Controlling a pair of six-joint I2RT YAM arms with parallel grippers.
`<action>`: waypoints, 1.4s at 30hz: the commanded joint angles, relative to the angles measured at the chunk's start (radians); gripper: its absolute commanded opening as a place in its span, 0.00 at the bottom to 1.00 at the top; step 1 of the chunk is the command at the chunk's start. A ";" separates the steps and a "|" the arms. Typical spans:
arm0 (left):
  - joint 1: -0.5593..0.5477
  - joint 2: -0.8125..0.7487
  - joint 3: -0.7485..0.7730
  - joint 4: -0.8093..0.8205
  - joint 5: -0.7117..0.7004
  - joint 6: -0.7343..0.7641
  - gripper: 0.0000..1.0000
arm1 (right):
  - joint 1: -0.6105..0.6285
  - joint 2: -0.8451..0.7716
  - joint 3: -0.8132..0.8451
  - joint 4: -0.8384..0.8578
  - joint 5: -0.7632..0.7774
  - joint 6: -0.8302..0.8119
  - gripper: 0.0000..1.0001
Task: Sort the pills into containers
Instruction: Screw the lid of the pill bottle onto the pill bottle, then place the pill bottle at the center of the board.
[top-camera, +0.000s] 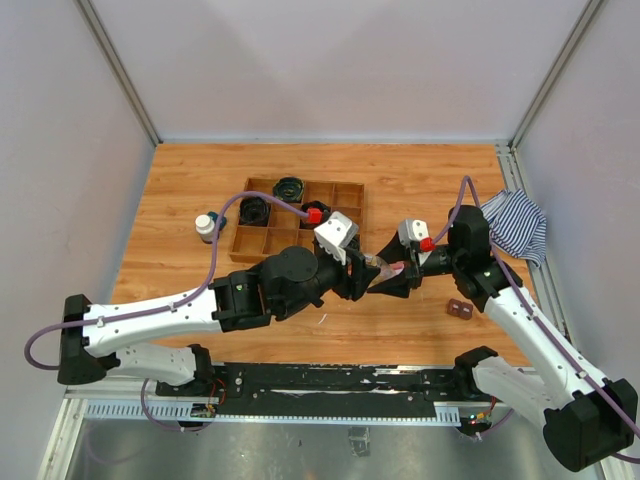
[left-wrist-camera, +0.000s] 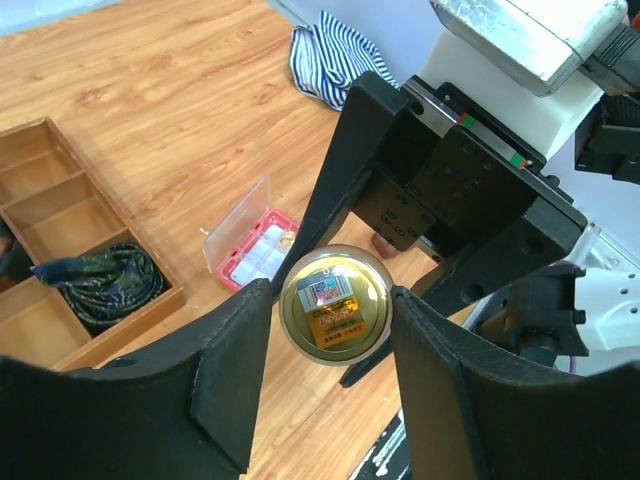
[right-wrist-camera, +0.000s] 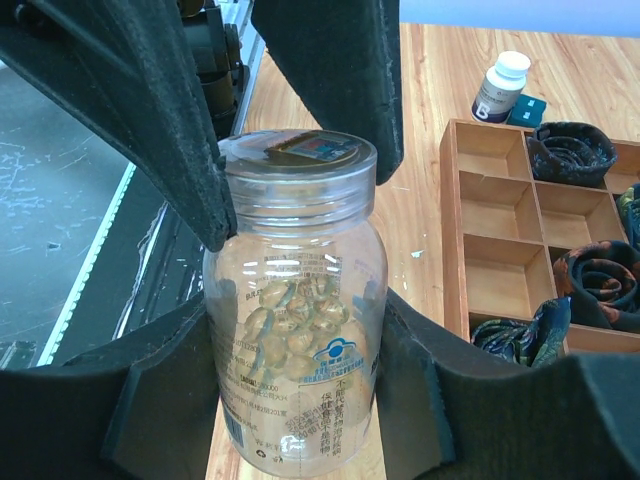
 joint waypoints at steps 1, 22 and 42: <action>-0.005 0.010 0.043 -0.001 -0.029 0.020 0.56 | -0.008 -0.015 0.026 0.000 -0.028 0.003 0.00; -0.004 -0.008 0.015 0.011 0.064 0.082 0.00 | -0.008 -0.016 0.025 0.003 -0.029 0.006 0.24; 0.188 -0.121 -0.188 -0.035 0.019 0.002 0.00 | -0.018 -0.031 0.020 0.021 0.022 0.023 0.99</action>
